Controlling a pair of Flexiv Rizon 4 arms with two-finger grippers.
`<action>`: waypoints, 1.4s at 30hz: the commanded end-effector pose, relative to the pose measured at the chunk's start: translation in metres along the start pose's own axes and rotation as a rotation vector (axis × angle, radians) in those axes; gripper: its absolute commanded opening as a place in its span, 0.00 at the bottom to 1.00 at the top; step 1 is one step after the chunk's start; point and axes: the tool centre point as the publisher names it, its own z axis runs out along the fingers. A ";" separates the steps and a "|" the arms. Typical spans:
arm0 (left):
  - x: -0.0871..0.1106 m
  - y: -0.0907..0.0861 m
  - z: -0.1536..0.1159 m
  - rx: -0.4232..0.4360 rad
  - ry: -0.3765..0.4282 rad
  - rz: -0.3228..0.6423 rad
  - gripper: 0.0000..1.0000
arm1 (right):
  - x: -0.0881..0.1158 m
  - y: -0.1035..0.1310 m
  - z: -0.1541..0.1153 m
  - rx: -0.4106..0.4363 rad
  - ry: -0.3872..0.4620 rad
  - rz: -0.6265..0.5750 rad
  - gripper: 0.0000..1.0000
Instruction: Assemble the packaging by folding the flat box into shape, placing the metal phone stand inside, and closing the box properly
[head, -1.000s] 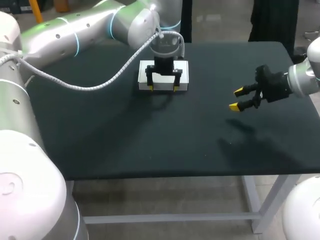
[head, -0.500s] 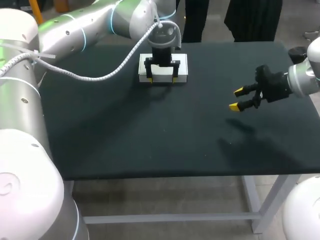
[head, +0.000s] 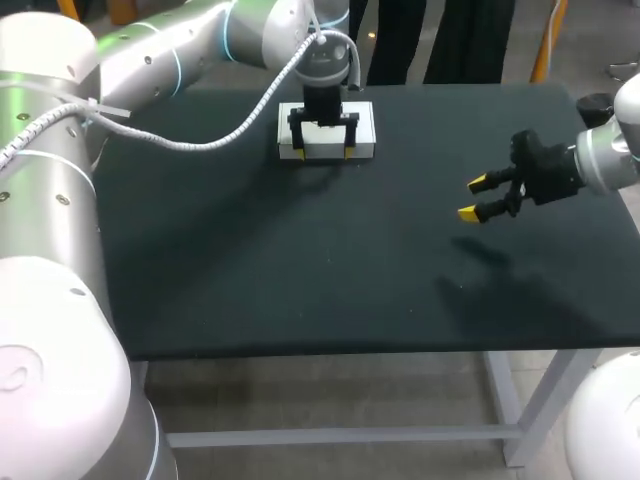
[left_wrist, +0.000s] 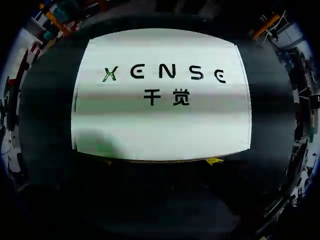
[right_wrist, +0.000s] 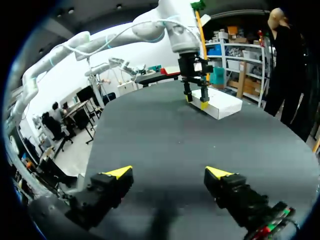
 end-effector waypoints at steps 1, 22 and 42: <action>-0.019 0.039 -0.030 0.092 0.039 0.029 1.00 | -0.001 -0.001 -0.002 -0.004 0.006 -0.001 1.00; -0.117 0.159 -0.097 0.496 0.261 0.336 1.00 | -0.001 -0.001 -0.002 -0.004 0.006 -0.001 1.00; -0.182 0.197 -0.093 0.782 0.405 0.393 1.00 | -0.001 -0.001 -0.002 -0.004 0.006 -0.001 1.00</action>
